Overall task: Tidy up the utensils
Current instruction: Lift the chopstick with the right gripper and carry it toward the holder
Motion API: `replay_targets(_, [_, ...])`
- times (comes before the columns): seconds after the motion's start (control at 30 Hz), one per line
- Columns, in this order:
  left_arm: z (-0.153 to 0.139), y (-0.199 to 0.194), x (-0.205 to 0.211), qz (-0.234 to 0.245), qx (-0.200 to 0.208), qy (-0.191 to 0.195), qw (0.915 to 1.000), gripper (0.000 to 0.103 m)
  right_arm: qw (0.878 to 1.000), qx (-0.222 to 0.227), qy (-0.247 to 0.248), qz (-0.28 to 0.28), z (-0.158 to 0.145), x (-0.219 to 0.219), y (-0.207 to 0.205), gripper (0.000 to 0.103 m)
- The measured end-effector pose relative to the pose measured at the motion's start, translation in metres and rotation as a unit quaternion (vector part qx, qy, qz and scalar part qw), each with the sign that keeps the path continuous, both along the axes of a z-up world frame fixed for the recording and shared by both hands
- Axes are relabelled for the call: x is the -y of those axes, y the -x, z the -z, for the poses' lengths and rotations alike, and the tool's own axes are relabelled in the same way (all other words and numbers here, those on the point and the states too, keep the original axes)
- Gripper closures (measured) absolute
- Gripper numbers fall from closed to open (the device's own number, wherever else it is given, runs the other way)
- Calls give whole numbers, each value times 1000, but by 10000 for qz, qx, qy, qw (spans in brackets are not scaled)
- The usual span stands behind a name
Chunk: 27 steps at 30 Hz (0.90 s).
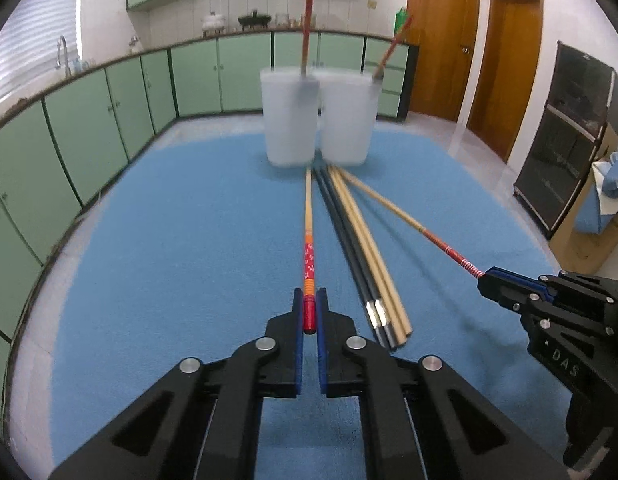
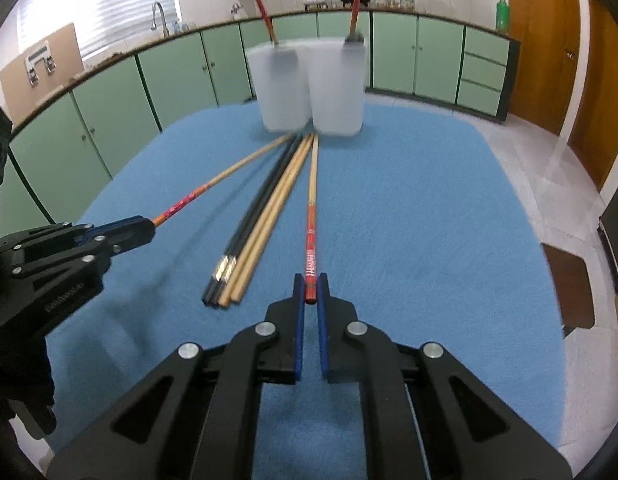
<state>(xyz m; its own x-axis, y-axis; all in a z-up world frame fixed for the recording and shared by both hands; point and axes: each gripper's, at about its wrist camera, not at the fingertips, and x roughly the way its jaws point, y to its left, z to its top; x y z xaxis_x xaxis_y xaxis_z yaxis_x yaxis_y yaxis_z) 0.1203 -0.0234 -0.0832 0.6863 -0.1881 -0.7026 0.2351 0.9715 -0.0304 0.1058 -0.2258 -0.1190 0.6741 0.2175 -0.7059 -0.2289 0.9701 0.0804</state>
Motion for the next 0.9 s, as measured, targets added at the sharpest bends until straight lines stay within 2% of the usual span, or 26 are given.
replay_targets(0.3, [-70, -1, -11, 76, 785, 242, 9966, 97, 9979, 616, -132, -123, -70, 11, 0, 98])
replay_targets(0.5, [-108, -11, -16, 235, 1111, 417, 9927, 97, 9948, 943, -322, -230, -115, 24, -12, 98])
replay_targets(0.8, [-142, -22, -17, 442, 1378, 511, 9882, 97, 9918, 1199, -130, -422, -164, 31, -33, 98])
replay_targets(0.9, [-154, -29, -18, 424, 1546, 401, 9862, 97, 9903, 1318, -71, -423, -182, 36, -42, 98])
